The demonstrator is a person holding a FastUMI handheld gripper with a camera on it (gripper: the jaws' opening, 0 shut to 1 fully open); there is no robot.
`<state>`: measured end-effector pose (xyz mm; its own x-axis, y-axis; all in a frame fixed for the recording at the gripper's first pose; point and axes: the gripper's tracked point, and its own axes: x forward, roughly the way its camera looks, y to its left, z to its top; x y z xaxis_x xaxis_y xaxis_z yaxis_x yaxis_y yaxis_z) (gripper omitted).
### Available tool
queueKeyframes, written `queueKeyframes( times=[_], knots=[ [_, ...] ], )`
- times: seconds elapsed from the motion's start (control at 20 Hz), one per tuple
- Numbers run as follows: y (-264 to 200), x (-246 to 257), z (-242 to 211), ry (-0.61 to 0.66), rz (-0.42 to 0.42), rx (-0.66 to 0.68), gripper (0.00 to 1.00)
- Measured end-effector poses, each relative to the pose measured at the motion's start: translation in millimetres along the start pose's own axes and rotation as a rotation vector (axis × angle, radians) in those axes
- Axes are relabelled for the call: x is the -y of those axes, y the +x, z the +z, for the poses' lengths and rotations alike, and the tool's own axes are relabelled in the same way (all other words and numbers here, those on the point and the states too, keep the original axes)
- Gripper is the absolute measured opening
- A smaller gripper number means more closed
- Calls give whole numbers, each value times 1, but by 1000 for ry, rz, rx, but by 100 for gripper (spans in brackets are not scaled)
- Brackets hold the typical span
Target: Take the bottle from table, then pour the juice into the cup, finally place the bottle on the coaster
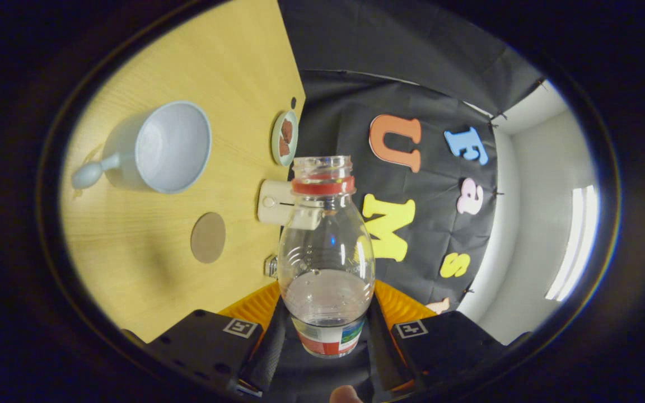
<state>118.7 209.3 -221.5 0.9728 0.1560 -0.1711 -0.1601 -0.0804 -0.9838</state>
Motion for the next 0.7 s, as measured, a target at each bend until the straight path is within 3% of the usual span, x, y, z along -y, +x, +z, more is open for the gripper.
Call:
queueKeyframes(
  times=[0.3, 0.7],
  knots=[
    [-6, 21, -5, 268, -3, 25, 74],
    [-39, 39, 3, 720, 131, 72, 75]
  ],
)
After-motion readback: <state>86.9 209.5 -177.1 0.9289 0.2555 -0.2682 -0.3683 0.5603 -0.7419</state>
